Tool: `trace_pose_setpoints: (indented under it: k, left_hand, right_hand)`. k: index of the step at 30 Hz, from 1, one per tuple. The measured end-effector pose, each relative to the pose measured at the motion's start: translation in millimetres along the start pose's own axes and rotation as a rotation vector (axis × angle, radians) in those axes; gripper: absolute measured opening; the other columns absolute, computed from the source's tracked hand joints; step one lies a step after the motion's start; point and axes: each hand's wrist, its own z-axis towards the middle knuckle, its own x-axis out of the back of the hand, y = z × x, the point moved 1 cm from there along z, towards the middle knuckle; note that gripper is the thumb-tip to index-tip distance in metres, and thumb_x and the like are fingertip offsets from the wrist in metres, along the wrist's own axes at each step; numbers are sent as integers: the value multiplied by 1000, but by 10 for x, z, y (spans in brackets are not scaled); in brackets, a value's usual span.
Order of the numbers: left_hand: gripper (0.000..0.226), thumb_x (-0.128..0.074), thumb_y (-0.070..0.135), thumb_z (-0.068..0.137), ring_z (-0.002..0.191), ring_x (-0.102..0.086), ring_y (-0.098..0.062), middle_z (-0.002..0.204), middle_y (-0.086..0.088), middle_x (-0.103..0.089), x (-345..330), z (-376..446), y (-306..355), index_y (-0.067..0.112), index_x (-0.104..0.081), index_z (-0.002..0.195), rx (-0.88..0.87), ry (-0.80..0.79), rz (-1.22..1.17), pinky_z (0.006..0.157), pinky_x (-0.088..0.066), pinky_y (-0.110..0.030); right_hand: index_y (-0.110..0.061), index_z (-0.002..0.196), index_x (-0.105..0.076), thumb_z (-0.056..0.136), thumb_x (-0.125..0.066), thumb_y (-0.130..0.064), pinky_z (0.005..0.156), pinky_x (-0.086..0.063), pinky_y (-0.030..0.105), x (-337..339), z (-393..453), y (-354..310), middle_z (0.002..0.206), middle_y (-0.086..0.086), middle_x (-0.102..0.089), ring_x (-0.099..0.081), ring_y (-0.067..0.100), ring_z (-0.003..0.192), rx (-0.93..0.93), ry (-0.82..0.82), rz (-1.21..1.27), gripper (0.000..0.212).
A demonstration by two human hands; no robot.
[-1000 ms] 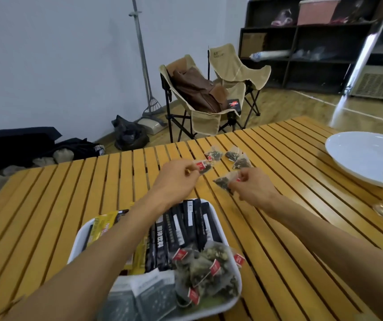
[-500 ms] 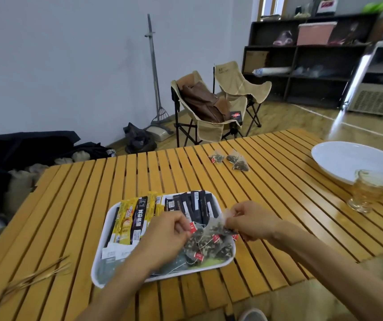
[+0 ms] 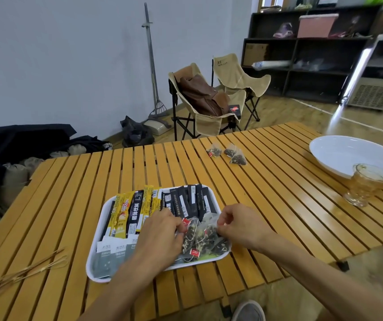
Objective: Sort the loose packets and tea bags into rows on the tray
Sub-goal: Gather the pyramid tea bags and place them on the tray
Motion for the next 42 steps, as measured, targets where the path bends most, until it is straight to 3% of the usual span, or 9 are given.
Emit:
trace_pose_setpoints:
  k: [7,12,20,23,27,31,35,40,42]
  left_hand:
    - [17,-64,26,91,90,-49,-4,88,16,-52,109,116,9,33,-63,76,6,38,-58,80,-42,-22]
    - [19,-59,23,91,79,-54,-6,82,10,-58,179,791,171,29,-60,73,-28,107,-104,72,-54,-33]
    - [24,-56,16,92,109,-59,-21,121,-1,-62,-374,2410,270,22,-64,115,-7,-83,-50,92,-53,-44]
    - [38,-53,11,91,127,-50,-26,138,-4,-56,-551,2869,255,25,-65,124,-38,-147,3,104,-43,-41]
    - [43,-46,5,90,131,-45,-30,144,-6,-50,-666,3211,271,22,-68,123,-57,-319,-87,95,-34,-29]
    - [25,-44,11,94,103,-60,-27,115,-10,-62,-796,3224,310,12,-66,107,-70,-367,-71,92,-51,-44]
    - [24,-43,9,95,90,-60,-31,95,-13,-60,-686,2981,341,12,-60,78,-95,-347,-125,80,-51,-44]
    - [24,-49,17,99,100,-56,-9,109,7,-62,-211,2342,229,16,-72,106,-99,-196,-273,83,-45,-27]
    - [21,-54,19,98,93,-57,3,104,20,-63,17,2011,152,26,-74,98,-94,-127,-339,75,-40,-16]
  right_hand:
    - [-18,90,-68,83,-79,-23,68,-55,25,230,-23,-12,81,-3,-66,-61,7,73,-33,-39,129,14]
    - [-16,91,-69,89,-72,-22,81,-58,35,568,314,142,91,4,-70,-67,19,88,-80,128,263,6]
    - [-19,97,-65,92,-68,-19,68,-53,25,853,1649,655,98,2,-68,-65,12,84,-155,399,126,5]
    - [-17,117,-64,89,-74,-26,74,-51,27,845,2074,790,106,-2,-64,-62,14,94,-150,448,49,31]
    - [-24,95,-66,87,-75,-32,56,-46,24,748,2331,896,88,-4,-66,-63,9,76,-181,371,-31,15]
    - [-25,87,-67,90,-71,-27,61,-50,26,662,2333,935,86,-2,-66,-63,10,76,-126,415,-59,5]
    - [-21,88,-68,93,-68,-25,68,-55,31,632,2128,837,87,0,-67,-64,13,79,-107,366,8,6]
    - [-13,87,-71,92,-69,-26,70,-56,35,573,1609,560,88,8,-71,-67,21,80,-46,316,99,15]
    - [-14,86,-71,92,-70,-27,69,-55,33,566,1318,428,87,7,-71,-66,20,80,-4,305,140,14]
